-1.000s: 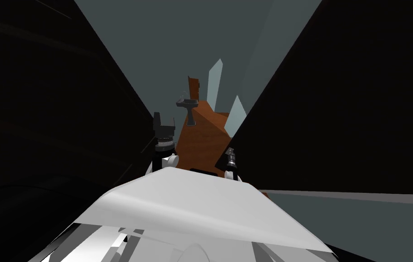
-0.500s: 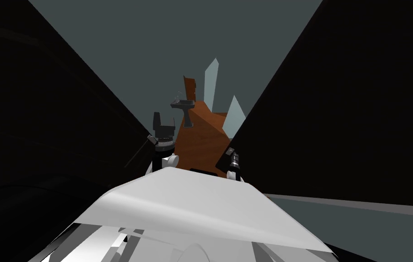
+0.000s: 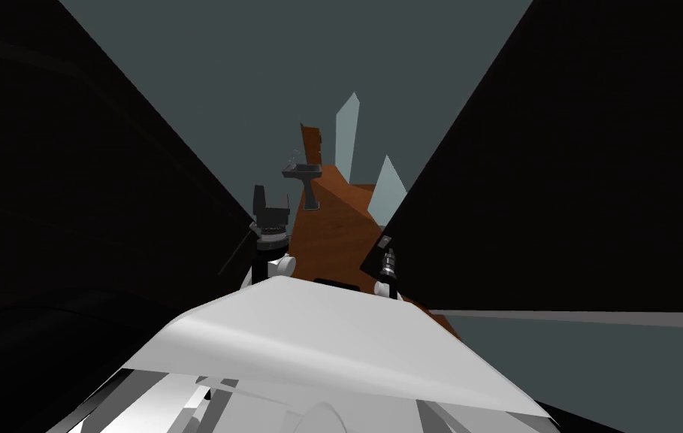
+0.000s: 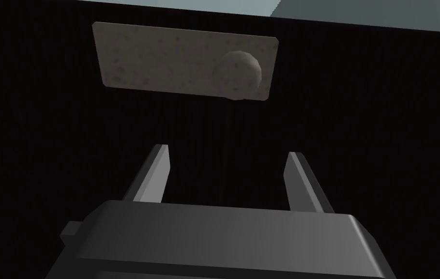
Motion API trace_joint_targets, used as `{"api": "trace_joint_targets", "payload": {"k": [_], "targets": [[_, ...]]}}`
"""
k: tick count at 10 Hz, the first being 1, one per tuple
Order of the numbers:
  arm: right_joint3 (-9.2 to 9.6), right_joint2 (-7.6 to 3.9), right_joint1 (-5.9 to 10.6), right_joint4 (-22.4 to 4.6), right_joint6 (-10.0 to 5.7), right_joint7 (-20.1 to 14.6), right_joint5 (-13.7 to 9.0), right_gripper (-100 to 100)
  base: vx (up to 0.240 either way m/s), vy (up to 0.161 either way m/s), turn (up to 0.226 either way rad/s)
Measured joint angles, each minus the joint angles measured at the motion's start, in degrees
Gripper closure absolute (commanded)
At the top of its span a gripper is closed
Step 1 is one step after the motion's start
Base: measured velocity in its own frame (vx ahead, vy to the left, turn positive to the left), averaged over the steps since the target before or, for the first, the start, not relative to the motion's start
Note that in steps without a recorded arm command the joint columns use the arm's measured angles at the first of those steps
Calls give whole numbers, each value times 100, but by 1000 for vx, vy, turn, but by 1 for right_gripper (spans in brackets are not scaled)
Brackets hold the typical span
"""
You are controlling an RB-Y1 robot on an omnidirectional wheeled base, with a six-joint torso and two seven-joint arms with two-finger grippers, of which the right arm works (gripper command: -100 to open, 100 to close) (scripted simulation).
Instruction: Push the door open
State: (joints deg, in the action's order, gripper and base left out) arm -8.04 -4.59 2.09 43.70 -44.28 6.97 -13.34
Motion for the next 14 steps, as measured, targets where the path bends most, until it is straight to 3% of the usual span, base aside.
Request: {"api": "trace_joint_targets", "payload": {"k": [4,11,12,14], "targets": [[-20,107,-20,73,66,8,-41,-100,-77,92,-22],[-89,75,-57,-26,-151,20,-90,-100,236,-73,35],[-91,76,-55,-25,-157,20,-91,100,-18,5,-15],[-94,66,-41,-14,-162,20,-91,100,-42,12,5]]}}
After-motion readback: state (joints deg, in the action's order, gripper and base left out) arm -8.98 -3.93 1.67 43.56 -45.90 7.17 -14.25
